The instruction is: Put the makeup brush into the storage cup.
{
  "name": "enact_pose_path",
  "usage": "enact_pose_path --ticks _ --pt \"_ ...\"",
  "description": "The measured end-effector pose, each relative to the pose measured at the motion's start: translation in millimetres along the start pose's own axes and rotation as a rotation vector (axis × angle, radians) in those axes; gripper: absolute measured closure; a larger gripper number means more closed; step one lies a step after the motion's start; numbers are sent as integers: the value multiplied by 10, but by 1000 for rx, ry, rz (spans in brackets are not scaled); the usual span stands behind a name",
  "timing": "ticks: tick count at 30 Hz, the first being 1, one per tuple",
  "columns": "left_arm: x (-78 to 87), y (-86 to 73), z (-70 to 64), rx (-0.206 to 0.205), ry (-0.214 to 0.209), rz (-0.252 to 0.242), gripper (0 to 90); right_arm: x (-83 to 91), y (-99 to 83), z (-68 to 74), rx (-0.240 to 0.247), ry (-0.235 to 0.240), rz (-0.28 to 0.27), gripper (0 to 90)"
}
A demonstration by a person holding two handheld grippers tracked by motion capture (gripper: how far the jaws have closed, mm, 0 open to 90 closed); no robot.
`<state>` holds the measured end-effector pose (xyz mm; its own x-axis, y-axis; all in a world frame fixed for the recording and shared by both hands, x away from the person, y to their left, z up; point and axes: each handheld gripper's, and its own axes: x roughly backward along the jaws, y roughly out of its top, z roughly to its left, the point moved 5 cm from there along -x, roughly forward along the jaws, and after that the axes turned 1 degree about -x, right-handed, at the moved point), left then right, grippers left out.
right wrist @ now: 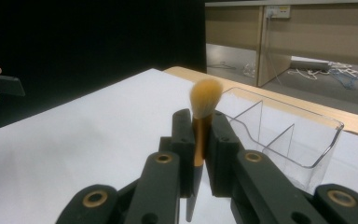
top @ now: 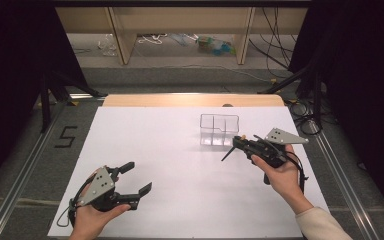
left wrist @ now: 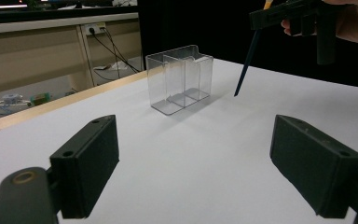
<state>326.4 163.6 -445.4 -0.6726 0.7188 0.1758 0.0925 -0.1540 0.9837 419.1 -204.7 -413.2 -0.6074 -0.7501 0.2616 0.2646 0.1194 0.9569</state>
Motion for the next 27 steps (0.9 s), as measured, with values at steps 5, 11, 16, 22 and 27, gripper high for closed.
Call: enact_pose_path --ticks 5,11,16,22,27 --pt "-4 -6 -7 8 1 3 152 -16 15 -6 -10 -2 2 839" --pt "-7 -11 -12 10 -1 7 152 -42 41 -24 -13 -3 3 839" --pt "-9 -8 -7 -5 -3 7 152 -67 58 -41 -8 -15 10 839" --pt "-11 -8 -10 -4 -3 8 152 -83 76 -54 -15 -17 14 839" --pt "-12 -8 -12 -3 -3 8 152 -107 94 -73 1 -23 6 839"
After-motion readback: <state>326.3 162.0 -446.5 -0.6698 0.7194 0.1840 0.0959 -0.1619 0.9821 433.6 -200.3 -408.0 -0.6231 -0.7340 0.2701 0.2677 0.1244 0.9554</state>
